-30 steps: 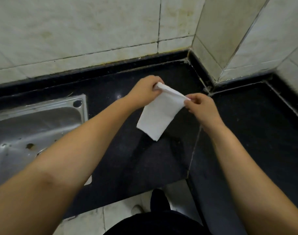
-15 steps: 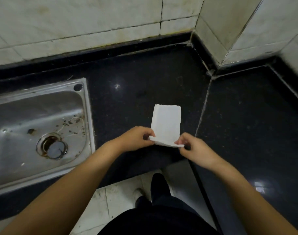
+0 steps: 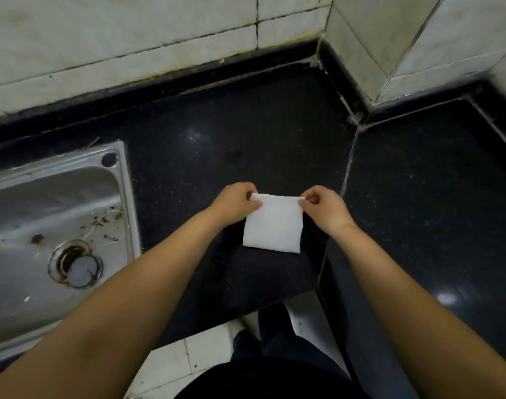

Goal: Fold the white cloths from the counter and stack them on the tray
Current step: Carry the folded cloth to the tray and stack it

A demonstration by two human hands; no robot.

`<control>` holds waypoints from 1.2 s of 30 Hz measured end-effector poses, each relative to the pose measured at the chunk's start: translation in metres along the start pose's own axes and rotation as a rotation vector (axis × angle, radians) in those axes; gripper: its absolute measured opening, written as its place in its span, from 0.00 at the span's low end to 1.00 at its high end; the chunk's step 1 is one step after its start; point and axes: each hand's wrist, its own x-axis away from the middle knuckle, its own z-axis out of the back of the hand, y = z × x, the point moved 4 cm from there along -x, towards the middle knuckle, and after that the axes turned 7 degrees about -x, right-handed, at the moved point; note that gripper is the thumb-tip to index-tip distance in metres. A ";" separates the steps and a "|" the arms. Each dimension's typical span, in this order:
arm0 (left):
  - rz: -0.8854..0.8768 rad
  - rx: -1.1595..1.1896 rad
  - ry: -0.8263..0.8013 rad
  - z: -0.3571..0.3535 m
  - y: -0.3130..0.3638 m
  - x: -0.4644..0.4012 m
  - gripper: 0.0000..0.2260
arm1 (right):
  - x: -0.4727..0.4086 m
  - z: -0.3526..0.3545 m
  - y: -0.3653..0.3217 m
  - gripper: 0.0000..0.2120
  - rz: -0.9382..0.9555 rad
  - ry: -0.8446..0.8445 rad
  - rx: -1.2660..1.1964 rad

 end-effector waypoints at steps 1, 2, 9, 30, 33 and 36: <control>0.015 -0.029 0.002 -0.003 0.000 -0.005 0.03 | -0.005 -0.002 0.001 0.03 -0.012 0.012 0.025; 0.025 -0.070 0.007 -0.006 0.000 -0.009 0.04 | -0.008 -0.004 0.003 0.03 -0.023 0.019 0.051; 0.104 -0.170 0.180 -0.016 -0.003 -0.005 0.14 | -0.008 -0.007 0.008 0.11 -0.013 0.034 0.251; 0.094 0.535 0.127 -0.018 0.026 0.053 0.12 | 0.070 0.004 0.008 0.10 -0.153 0.174 -0.502; 0.046 0.728 -0.012 -0.027 0.043 0.074 0.18 | 0.111 0.017 0.017 0.07 -0.134 0.229 -0.660; -0.026 0.792 -0.181 -0.048 0.060 0.106 0.15 | 0.168 0.023 0.043 0.06 -0.140 0.335 -0.769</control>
